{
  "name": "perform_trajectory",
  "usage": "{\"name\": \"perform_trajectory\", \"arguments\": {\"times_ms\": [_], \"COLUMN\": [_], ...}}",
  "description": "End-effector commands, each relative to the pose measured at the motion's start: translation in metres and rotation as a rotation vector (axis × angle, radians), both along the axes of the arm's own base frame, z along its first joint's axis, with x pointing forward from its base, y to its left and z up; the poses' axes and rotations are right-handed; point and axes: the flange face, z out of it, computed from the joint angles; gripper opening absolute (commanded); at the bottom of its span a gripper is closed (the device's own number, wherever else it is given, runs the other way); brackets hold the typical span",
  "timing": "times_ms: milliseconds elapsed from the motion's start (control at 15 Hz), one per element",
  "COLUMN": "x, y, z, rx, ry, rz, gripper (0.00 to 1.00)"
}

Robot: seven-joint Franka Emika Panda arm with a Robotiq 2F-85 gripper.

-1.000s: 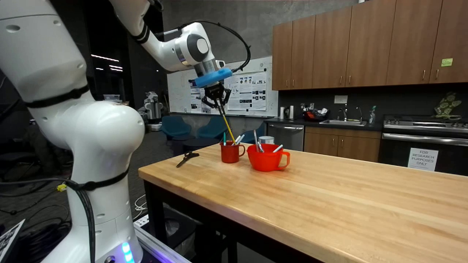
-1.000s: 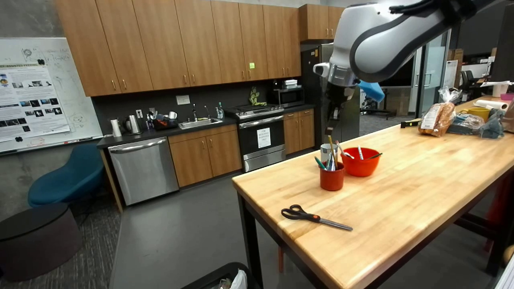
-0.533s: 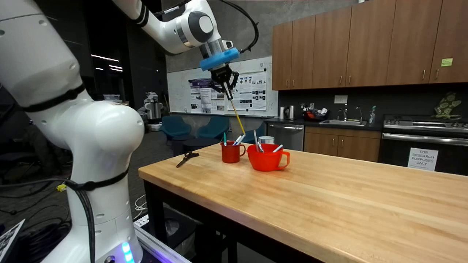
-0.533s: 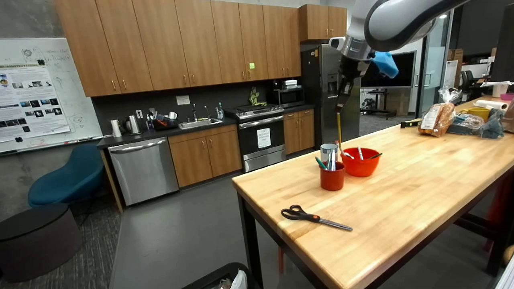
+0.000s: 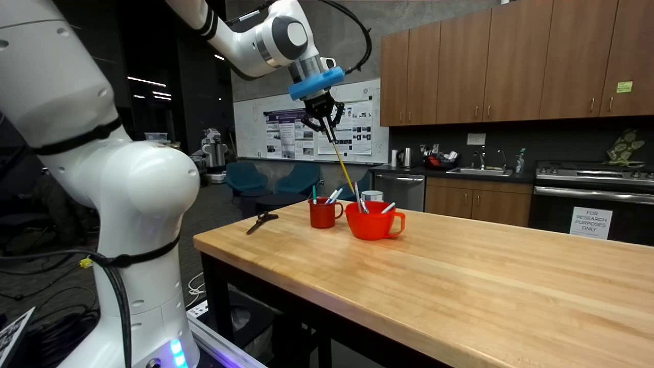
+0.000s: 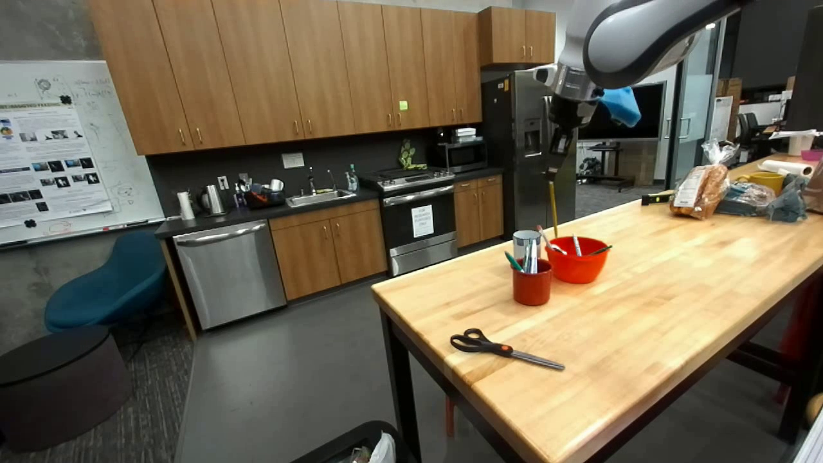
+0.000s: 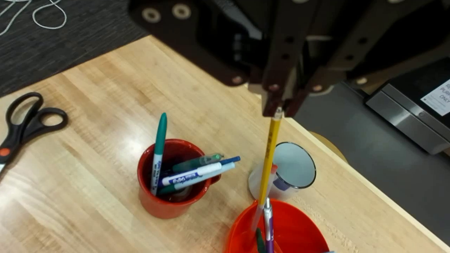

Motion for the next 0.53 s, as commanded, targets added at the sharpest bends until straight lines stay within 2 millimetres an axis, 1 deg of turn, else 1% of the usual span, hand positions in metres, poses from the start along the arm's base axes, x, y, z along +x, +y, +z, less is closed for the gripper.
{"name": "perform_trajectory", "arguments": {"times_ms": [0, 133, 333, 467], "x": [0.018, 0.025, 0.033, 0.038], "y": [-0.011, -0.017, -0.024, -0.024], "z": [-0.021, -0.037, -0.052, -0.062], "rx": [-0.037, -0.055, -0.075, -0.090], "ry": [0.042, 0.072, 0.105, 0.122], "rz": [-0.010, -0.018, -0.023, -0.027], "gripper": [0.02, 0.02, 0.02, 0.02]}}
